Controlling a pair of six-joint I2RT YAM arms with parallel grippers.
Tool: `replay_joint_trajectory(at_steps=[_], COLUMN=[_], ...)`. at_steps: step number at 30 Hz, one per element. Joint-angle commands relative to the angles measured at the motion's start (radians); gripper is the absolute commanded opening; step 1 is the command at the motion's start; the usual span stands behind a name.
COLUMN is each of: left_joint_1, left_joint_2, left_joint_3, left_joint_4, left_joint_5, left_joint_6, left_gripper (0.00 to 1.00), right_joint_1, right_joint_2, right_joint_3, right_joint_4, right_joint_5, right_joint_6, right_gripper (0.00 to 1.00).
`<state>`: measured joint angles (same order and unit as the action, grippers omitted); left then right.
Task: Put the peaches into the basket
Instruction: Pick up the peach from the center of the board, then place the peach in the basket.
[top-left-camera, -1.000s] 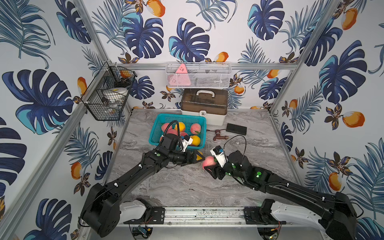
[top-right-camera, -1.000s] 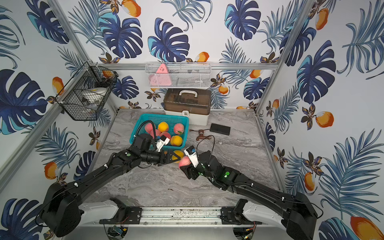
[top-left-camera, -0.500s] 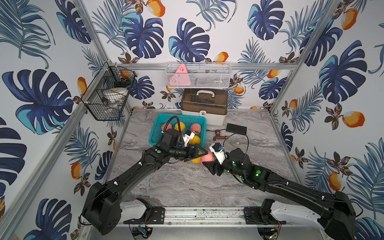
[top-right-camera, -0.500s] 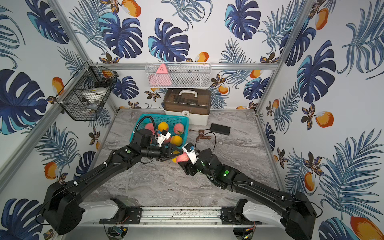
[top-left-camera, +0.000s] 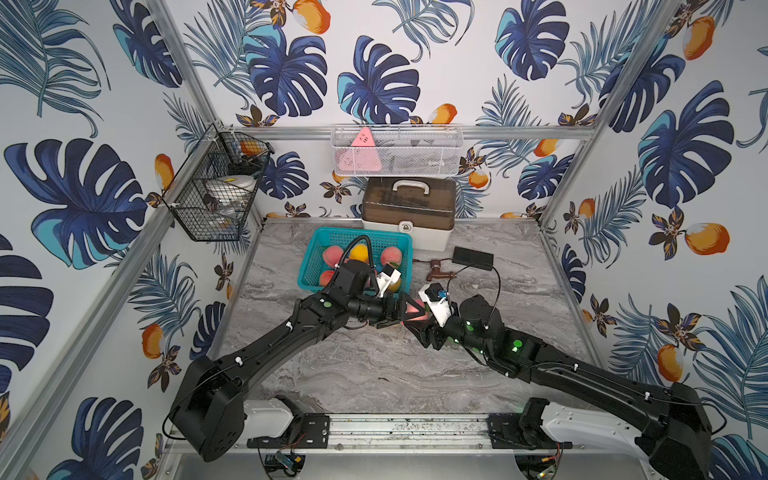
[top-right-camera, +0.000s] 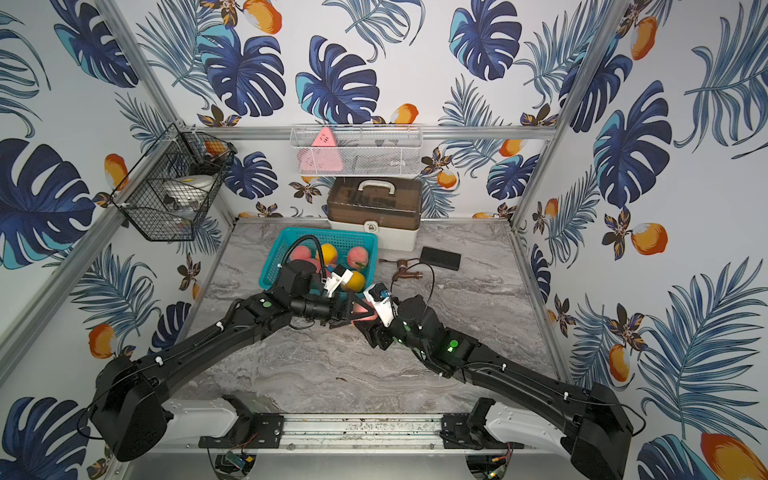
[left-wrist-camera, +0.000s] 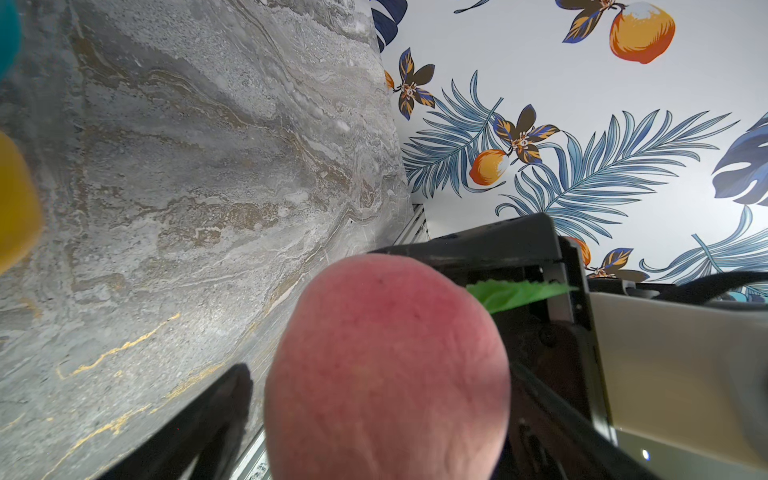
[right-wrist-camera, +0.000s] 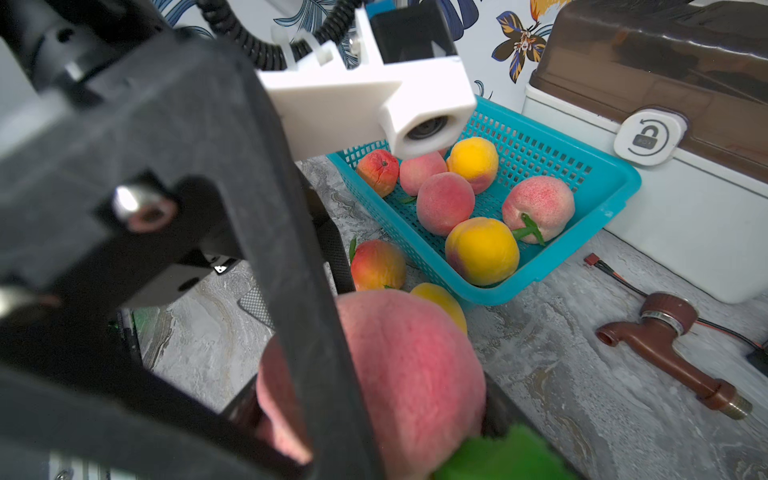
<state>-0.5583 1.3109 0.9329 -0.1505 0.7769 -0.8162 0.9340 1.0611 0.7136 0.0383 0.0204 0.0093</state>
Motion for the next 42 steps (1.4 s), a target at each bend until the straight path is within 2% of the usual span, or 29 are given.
replay_joint_trajectory(at_steps=[1,8,12,17,21,24,31,42], left_joint_1=[-0.006,-0.012,-0.013,-0.013,-0.012,-0.007,0.006,0.065], left_joint_2=[0.005,0.024,0.026,0.024,0.03,0.04,0.087,0.208], left_joint_3=[0.005,-0.002,0.001,0.034,0.069,0.113,0.28,0.414], left_joint_4=[0.06,0.091,0.097,0.019,-0.039,-0.117,-0.362,-0.438], left_joint_5=[0.006,0.013,0.014,-0.019,-0.044,-0.09,-0.294,-0.434], left_joint_6=[-0.022,-0.042,-0.044,0.008,0.043,0.098,0.269,0.374], left_gripper=[0.89,0.74,0.7,0.66,0.65,0.64,0.61,0.62], right_joint_1=[0.0,0.001,0.0,0.0,0.0,-0.002,-0.02,-0.063], right_joint_2=[0.004,0.004,0.011,0.024,0.035,0.032,0.025,-0.005], right_joint_3=[0.006,0.001,0.005,0.011,0.027,0.043,0.092,0.12], right_joint_4=[0.037,0.032,0.024,0.017,-0.004,-0.023,-0.081,-0.132], right_joint_5=[-0.005,0.0,0.012,0.016,0.038,0.042,0.029,-0.002], right_joint_6=[-0.011,-0.015,-0.011,-0.002,0.005,-0.002,0.003,-0.002], right_gripper=[0.67,0.68,0.71,0.89,0.99,1.0,1.0,1.0])
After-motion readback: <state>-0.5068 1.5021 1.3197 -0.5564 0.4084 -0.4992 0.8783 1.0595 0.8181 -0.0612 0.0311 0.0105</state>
